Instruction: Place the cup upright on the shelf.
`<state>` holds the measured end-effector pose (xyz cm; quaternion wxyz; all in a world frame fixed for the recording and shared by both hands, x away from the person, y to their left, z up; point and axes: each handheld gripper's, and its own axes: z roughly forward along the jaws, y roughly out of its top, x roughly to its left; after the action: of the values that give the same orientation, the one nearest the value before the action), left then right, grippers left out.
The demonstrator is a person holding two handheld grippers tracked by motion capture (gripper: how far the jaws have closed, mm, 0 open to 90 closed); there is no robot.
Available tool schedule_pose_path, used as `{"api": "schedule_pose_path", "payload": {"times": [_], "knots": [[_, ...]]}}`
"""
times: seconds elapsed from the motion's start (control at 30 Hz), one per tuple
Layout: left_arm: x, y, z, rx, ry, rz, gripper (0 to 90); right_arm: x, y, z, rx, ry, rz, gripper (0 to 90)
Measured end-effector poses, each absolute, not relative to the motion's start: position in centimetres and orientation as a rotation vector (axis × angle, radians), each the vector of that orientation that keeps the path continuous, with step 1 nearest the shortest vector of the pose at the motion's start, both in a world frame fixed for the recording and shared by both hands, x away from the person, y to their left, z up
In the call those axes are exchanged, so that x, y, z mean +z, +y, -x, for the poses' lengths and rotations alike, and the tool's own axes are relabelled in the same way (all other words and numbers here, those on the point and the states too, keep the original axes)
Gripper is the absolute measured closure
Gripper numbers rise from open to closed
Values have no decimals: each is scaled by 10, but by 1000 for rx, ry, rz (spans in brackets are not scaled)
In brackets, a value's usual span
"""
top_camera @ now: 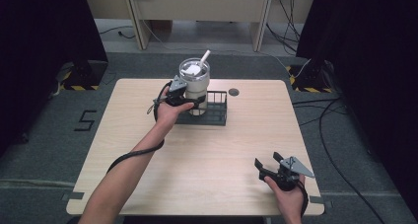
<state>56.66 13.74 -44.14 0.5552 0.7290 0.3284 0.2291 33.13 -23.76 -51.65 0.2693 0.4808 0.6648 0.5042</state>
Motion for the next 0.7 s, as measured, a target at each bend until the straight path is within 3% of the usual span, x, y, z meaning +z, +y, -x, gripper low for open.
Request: {"api": "schedule_pose_path", "payload": {"times": [0.7], "knots": [[-447,141,-560,573,755,-1702,85,-517,-238,-331,1360,1791,-1297,192]]}}
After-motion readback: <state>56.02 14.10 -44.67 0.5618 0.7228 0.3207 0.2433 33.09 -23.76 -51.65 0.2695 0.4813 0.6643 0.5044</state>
